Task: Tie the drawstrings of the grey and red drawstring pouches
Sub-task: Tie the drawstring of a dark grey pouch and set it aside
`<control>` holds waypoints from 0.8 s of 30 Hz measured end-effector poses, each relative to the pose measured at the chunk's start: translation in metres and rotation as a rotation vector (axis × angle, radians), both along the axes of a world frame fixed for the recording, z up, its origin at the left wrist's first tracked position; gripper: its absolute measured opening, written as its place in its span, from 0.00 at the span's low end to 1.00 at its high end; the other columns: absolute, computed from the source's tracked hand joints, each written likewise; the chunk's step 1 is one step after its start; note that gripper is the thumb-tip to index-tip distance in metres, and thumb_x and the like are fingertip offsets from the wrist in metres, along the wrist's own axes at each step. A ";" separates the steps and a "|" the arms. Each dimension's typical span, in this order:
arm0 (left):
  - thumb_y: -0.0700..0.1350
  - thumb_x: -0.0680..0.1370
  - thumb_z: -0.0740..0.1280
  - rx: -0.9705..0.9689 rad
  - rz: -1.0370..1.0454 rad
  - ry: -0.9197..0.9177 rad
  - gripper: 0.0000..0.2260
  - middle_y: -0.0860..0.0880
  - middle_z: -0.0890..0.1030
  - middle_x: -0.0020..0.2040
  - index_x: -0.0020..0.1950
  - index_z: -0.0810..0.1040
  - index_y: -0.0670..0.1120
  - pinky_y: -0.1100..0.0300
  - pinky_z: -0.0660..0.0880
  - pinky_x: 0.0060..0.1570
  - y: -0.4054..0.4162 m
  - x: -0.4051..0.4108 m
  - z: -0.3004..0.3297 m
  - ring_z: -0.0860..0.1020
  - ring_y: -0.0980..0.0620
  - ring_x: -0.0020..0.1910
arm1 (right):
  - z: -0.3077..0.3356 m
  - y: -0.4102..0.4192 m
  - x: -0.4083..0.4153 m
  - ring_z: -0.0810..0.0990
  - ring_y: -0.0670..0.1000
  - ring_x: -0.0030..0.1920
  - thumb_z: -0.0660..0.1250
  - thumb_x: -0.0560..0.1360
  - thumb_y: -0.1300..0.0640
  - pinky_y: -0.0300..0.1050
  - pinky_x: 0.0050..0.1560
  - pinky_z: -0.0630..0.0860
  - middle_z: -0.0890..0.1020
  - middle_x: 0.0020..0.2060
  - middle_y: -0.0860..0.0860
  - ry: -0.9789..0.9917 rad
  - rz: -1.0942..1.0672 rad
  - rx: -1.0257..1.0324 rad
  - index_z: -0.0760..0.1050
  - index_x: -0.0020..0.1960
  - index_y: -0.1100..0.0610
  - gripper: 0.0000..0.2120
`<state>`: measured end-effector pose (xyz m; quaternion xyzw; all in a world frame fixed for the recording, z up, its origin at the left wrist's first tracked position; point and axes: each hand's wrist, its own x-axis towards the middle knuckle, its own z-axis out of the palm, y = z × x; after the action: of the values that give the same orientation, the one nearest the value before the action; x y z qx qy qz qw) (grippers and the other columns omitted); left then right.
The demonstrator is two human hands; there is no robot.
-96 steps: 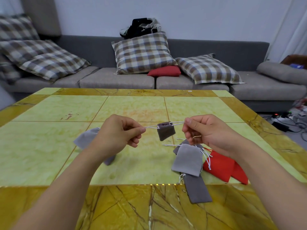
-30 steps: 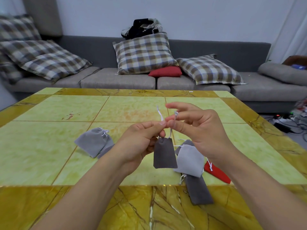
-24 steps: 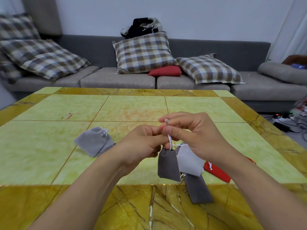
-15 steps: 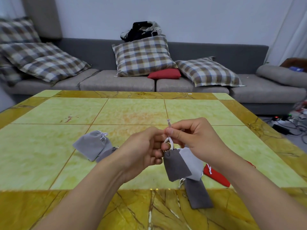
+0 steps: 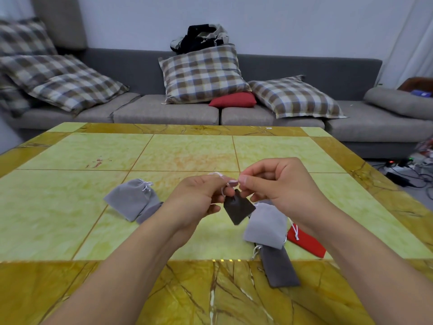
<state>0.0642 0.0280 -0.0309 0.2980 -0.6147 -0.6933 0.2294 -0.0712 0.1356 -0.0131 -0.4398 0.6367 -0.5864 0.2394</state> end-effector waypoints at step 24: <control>0.36 0.71 0.75 -0.566 0.054 0.116 0.04 0.48 0.86 0.40 0.45 0.85 0.43 0.57 0.82 0.46 -0.002 0.011 0.007 0.85 0.49 0.43 | -0.002 -0.001 0.001 0.72 0.42 0.27 0.78 0.68 0.56 0.35 0.28 0.68 0.80 0.29 0.53 0.086 0.097 0.112 0.84 0.39 0.63 0.09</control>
<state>0.0751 0.0256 -0.0238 0.1985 -0.7614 -0.5037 0.3565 -0.0705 0.1344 -0.0153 -0.4808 0.6563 -0.5181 0.2640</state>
